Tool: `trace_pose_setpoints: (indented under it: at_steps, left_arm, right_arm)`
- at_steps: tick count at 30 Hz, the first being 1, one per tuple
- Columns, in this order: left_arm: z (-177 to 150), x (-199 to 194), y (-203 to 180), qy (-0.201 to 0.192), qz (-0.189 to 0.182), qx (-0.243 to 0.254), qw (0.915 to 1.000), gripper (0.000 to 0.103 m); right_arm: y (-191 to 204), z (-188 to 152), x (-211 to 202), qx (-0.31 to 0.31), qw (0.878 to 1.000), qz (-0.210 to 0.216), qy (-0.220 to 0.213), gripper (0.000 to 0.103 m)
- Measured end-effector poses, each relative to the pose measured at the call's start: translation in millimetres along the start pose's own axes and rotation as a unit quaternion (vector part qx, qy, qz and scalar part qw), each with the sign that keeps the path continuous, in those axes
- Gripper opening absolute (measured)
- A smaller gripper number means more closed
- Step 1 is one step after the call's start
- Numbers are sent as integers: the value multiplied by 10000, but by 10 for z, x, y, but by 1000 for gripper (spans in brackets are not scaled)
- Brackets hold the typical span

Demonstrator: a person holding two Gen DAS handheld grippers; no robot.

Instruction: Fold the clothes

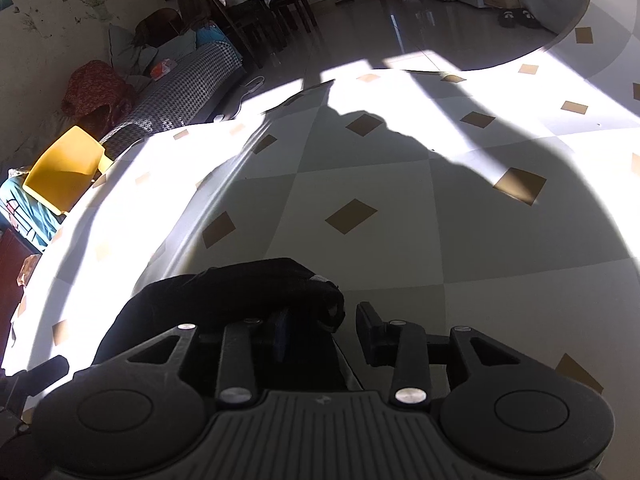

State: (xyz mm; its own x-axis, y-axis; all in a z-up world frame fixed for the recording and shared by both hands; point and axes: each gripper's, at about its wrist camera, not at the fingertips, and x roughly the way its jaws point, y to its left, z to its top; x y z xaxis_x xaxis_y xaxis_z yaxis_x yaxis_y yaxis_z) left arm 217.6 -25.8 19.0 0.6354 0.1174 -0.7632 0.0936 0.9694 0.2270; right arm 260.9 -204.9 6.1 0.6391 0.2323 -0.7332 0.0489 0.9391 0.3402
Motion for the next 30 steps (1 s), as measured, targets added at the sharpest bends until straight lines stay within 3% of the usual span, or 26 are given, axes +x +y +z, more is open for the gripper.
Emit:
trace_pose_setpoints:
  at_steps: [4, 8, 14, 21, 25, 30]
  left_arm:
    - [-75, 281, 55, 715, -157, -204, 9971, 96]
    - [-143, 387, 117, 959, -101, -276, 9950, 99]
    - [-170, 444, 177, 1091, 44, -338, 9935, 99]
    - [-176, 458, 284, 1230, 129, -490, 9911, 99]
    - [-175, 405, 241, 1223, 104, -374, 9917, 99]
    - [-252, 375, 135, 1253, 99, -108, 9920, 99]
  right_arm:
    - [-58, 16, -48, -48, 10000, 17, 84, 44]
    - [-121, 1, -107, -23, 9999, 1, 131, 44]
    - [-142, -67, -182, -284, 9993, -141, 175, 44]
    - [-37, -281, -76, -1048, 9905, -528, 721, 44]
    - [-57, -444, 12, -1212, 9843, -653, 1106, 44]
    - [-53, -538, -38, -1348, 9817, -682, 1155, 45]
